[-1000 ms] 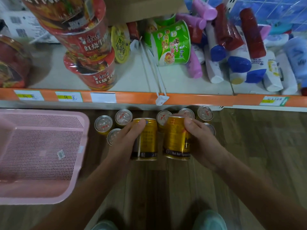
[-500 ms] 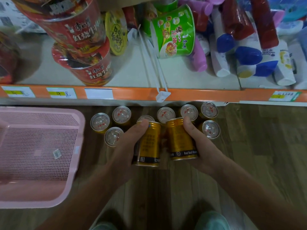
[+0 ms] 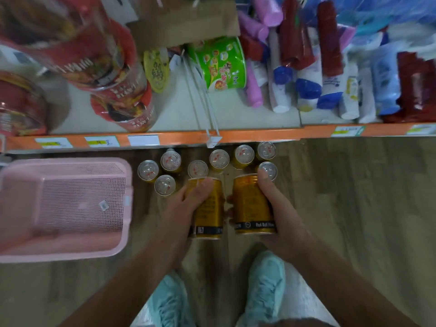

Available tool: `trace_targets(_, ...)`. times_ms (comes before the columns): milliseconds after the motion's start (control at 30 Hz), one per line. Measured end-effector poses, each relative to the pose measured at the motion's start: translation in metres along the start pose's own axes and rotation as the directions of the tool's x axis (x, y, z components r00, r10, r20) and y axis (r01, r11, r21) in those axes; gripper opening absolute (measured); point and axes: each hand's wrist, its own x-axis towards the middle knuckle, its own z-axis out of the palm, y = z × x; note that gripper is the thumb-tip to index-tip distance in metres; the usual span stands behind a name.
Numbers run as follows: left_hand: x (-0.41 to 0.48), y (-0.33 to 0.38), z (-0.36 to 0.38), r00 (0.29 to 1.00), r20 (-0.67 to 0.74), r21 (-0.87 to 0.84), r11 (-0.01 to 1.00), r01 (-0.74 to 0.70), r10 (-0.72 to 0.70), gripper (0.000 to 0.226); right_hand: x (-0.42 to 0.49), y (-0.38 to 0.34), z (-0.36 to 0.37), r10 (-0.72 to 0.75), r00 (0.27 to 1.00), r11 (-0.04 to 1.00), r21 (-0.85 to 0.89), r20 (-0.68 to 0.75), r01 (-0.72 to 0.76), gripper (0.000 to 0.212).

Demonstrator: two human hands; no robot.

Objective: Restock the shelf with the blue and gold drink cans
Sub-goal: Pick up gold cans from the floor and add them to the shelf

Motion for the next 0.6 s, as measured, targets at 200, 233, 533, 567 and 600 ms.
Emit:
trace_targets(200,-0.117,0.103,0.061,1.000,0.025,-0.079,0.997,0.012,-0.010,0.060,-0.128,-0.091,0.042,-0.002,1.000,0.998,0.060,-0.019,0.003,0.050)
trace_targets(233,-0.140,0.122,0.074,0.999,0.032,-0.097,0.995,0.014,-0.011,0.060,-0.152,-0.109,0.051,-0.008,1.000,0.999,0.050,-0.018,0.009,0.052)
trace_targets(533,-0.316,0.268,0.211,0.998,0.005,-0.114,0.991,-0.064,0.065,0.080,-0.356,-0.256,0.125,-0.095,0.995,0.993,-0.070,0.010,0.095,0.041)
trace_targets(567,-0.332,0.283,0.224,0.997,-0.006,-0.112,0.990,-0.082,0.082,0.076,-0.375,-0.272,0.131,-0.098,0.995,0.993,-0.070,0.011,0.099,0.038)
trace_targets(600,-0.348,0.297,0.237,0.995,-0.016,-0.106,0.990,-0.096,0.094,0.074,-0.394,-0.288,0.137,-0.098,0.995,0.993,-0.071,0.023,0.099,0.037)
